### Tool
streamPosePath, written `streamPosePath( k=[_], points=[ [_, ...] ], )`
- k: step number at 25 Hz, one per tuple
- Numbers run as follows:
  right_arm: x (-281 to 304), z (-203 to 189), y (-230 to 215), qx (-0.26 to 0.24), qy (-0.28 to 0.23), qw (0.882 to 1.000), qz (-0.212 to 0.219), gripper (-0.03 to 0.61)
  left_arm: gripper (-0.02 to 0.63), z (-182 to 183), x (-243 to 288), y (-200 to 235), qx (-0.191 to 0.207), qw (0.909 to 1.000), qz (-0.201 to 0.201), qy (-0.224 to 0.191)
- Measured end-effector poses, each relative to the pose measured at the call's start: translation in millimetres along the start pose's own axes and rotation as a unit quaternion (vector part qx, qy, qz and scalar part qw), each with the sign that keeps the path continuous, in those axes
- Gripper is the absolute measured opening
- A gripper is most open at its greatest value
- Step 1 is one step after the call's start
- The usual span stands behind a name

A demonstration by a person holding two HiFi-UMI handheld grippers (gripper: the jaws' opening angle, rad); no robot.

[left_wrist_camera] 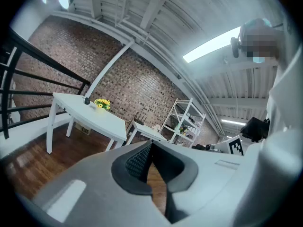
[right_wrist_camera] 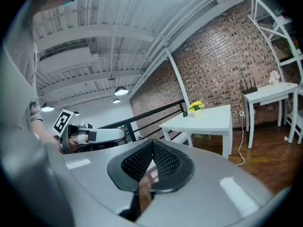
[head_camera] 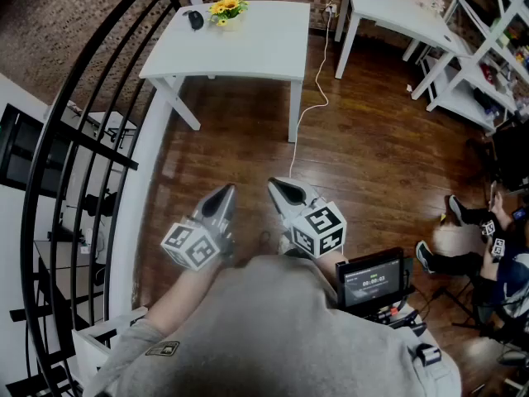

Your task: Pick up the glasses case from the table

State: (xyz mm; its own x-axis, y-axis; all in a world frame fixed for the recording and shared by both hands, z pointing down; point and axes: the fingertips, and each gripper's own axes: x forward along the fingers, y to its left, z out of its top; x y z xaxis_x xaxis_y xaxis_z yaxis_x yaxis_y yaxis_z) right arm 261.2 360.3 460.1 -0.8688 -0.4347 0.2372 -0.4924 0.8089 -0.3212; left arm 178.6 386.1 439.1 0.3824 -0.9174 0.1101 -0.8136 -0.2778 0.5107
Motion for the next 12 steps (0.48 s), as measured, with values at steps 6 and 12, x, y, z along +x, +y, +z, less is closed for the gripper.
streamPosePath(
  k=[6,12],
  points=[
    [24.4,18.2,-41.4,0.007,0.000,1.000,0.004,0.011,0.002,13.3,42.5,19.9,-0.001,0.9999,0.013,-0.005],
    [66.1,34.1,-67.7,0.007,0.005,1.000,0.010,0.011,0.002,33.6,77.6,54.7,-0.006,0.9997,0.019,-0.013]
  ],
)
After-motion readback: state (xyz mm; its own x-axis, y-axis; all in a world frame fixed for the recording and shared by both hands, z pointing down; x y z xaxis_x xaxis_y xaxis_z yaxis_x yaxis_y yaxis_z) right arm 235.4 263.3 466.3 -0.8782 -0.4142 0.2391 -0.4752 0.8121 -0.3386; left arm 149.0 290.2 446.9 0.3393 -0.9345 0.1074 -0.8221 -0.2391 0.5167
